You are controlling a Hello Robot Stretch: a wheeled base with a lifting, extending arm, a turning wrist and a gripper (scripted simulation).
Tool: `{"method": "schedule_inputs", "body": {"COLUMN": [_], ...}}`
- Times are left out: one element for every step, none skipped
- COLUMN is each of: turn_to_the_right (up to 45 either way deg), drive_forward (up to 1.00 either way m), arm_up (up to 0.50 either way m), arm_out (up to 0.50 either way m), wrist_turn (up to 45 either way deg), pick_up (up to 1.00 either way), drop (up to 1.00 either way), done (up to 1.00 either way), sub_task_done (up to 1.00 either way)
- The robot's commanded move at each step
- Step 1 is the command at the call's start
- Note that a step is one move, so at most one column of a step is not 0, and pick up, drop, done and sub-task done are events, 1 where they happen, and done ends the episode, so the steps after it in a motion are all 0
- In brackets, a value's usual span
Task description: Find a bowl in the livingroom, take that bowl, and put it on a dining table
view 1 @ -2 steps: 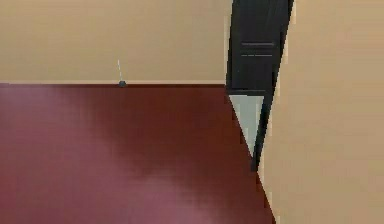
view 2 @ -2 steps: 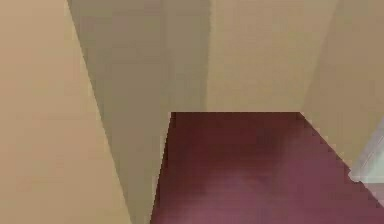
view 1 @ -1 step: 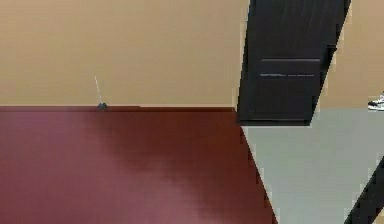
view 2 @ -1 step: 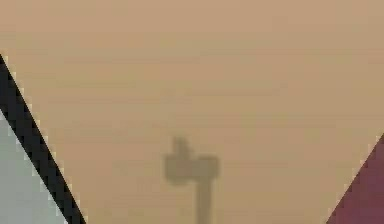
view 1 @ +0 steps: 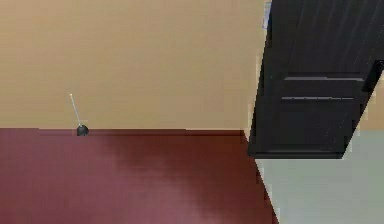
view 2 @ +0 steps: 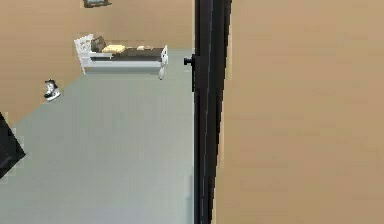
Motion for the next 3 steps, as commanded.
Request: {"method": "schedule_inputs", "body": {"turn_to_the_right": [3.0,0.0,42.0], "drive_forward": [0.0,0.2,0.0], "arm_up": [0.0,0.0,0.0], "arm_out": [0.0,0.0,0.0], "wrist_turn": [0.0,0.0,0.0], "pick_up": [0.0,0.0,0.0], "drop": [0.0,0.0,0.0], "done": [0.0,0.0,0.0], "sub_task_done": [0.0,0.0,0.0]}}
